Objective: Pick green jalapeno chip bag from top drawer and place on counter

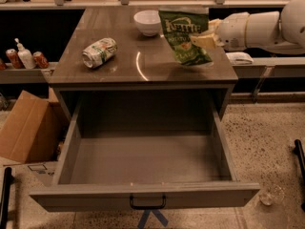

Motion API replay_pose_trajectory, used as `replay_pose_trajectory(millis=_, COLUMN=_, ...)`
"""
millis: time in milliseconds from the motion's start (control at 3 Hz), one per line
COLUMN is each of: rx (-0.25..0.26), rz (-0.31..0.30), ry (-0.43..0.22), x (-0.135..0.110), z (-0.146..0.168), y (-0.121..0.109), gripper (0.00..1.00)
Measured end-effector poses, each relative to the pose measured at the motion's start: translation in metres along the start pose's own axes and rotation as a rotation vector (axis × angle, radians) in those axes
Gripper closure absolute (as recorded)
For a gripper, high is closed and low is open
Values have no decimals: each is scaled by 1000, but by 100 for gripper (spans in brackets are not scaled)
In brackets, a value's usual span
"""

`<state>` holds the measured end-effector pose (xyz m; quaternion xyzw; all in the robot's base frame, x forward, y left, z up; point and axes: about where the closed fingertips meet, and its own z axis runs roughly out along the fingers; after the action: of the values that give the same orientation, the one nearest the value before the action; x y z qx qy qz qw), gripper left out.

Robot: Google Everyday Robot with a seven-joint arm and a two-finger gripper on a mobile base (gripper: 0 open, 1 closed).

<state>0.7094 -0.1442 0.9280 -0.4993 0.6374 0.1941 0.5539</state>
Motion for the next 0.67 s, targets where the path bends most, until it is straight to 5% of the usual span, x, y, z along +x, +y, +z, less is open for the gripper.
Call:
replay_pose_trajectory(millis=333, rx=-3, rz=16, ry=23, x=9, z=25, y=-19, gripper=100)
replay_pose_trajectory(millis=667, rx=-3, rz=41, ry=38, x=18, z=44, y=-33, gripper=84)
